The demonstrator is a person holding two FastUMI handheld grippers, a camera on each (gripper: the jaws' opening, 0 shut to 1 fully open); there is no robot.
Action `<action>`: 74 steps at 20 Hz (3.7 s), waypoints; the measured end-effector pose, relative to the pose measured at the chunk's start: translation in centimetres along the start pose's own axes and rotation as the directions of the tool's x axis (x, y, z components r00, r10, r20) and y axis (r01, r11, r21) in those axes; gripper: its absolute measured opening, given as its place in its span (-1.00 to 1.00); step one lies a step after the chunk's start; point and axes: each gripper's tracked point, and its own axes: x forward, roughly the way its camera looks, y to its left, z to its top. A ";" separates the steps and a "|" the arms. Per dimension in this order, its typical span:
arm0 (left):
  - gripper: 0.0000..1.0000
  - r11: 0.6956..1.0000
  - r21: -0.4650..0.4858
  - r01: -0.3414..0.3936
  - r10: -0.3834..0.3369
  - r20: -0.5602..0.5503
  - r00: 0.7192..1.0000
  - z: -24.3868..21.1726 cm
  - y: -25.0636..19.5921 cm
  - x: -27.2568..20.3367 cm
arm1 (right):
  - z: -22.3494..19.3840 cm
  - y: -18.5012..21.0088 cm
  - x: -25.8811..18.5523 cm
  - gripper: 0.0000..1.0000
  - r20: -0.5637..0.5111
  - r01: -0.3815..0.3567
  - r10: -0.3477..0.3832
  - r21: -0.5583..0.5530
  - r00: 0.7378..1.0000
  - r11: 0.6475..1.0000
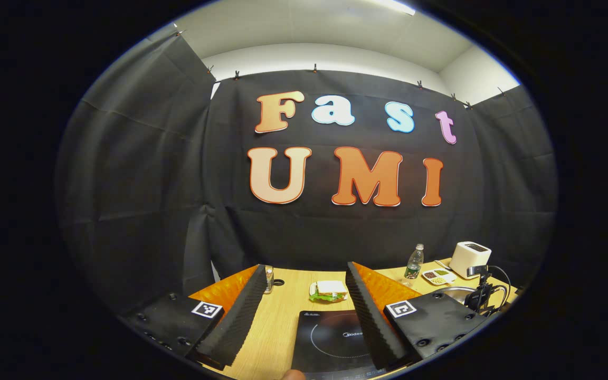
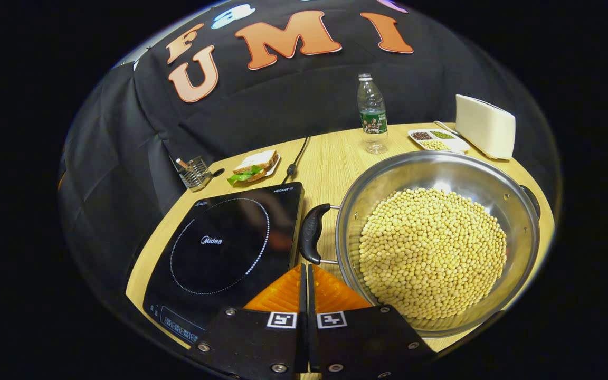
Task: First push the handle of the pot to place it horizontally, then grasp the pot with both hands and set it on the induction cooktop.
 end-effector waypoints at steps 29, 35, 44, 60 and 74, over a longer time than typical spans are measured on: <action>0.96 0.933 -0.103 0.346 -0.360 -0.208 0.909 -13.4 -25.9 6.2 | 8.6 -23.6 -13.2 0.44 0.305 0.304 -0.328 0.123 0.894 0.945; 0.96 0.929 -0.073 0.364 -0.369 -0.290 0.883 -18.2 -29.2 8.0 | 8.2 -26.8 -11.6 0.89 0.281 0.333 -0.363 0.148 0.889 0.931; 0.96 0.923 -0.089 0.373 -0.371 -0.452 0.811 -26.0 -31.5 9.5 | 7.0 -29.4 -8.2 0.92 0.217 0.360 -0.388 0.157 0.896 0.920; 0.95 0.924 -0.194 0.329 -0.378 -0.591 0.713 -31.6 -32.3 10.9 | 4.9 -31.4 -3.2 0.76 0.099 0.374 -0.388 0.136 0.916 0.917; 0.25 0.945 -0.150 0.289 -0.314 -0.658 0.684 -32.0 -31.7 9.9 | 4.8 -31.1 -4.8 0.13 0.085 0.351 -0.372 0.195 0.924 0.916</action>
